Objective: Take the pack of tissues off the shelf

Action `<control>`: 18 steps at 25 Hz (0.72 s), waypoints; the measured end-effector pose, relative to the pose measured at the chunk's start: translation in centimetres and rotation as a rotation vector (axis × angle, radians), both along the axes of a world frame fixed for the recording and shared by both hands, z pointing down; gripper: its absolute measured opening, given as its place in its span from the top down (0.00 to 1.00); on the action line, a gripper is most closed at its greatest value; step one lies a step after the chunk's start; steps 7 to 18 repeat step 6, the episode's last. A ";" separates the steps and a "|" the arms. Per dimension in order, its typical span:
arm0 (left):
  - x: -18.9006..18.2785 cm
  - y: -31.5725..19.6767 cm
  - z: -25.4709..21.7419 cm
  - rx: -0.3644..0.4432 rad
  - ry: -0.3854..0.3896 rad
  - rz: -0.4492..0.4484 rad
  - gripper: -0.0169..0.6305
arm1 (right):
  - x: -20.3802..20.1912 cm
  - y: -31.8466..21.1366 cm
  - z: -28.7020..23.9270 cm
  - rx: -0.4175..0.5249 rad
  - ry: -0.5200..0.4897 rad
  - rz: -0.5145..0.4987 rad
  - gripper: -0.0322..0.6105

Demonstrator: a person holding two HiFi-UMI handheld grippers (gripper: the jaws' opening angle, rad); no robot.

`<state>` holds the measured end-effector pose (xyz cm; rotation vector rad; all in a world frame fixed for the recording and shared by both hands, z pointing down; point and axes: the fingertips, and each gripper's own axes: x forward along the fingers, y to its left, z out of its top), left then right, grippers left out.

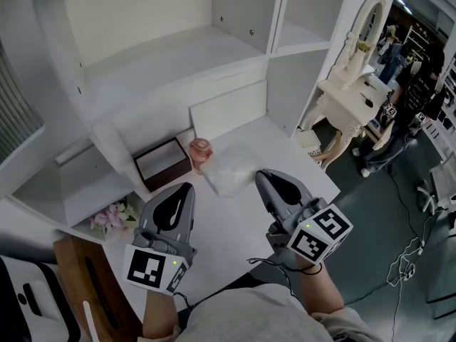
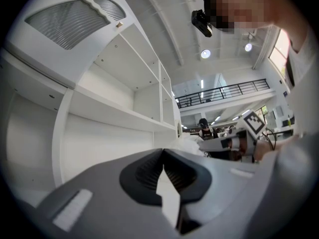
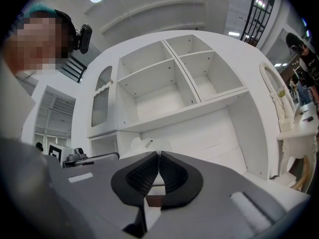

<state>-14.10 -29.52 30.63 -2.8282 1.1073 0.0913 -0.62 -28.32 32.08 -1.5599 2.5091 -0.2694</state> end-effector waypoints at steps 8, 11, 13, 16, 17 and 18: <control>0.5 0.5 0.0 -0.001 0.001 0.007 0.97 | 0.3 0.5 -0.2 0.001 0.004 0.004 0.94; 0.5 0.5 0.0 -0.001 0.001 0.007 0.97 | 0.3 0.5 -0.2 0.001 0.004 0.004 0.94; 0.5 0.5 0.0 -0.001 0.001 0.007 0.97 | 0.3 0.5 -0.2 0.001 0.004 0.004 0.94; 0.5 0.5 0.0 -0.001 0.001 0.007 0.97 | 0.3 0.5 -0.2 0.001 0.004 0.004 0.94; 0.5 0.5 0.0 -0.001 0.001 0.007 0.97 | 0.3 0.5 -0.2 0.001 0.004 0.004 0.94; 0.5 0.5 0.0 -0.001 0.001 0.007 0.97 | 0.3 0.5 -0.2 0.001 0.004 0.004 0.94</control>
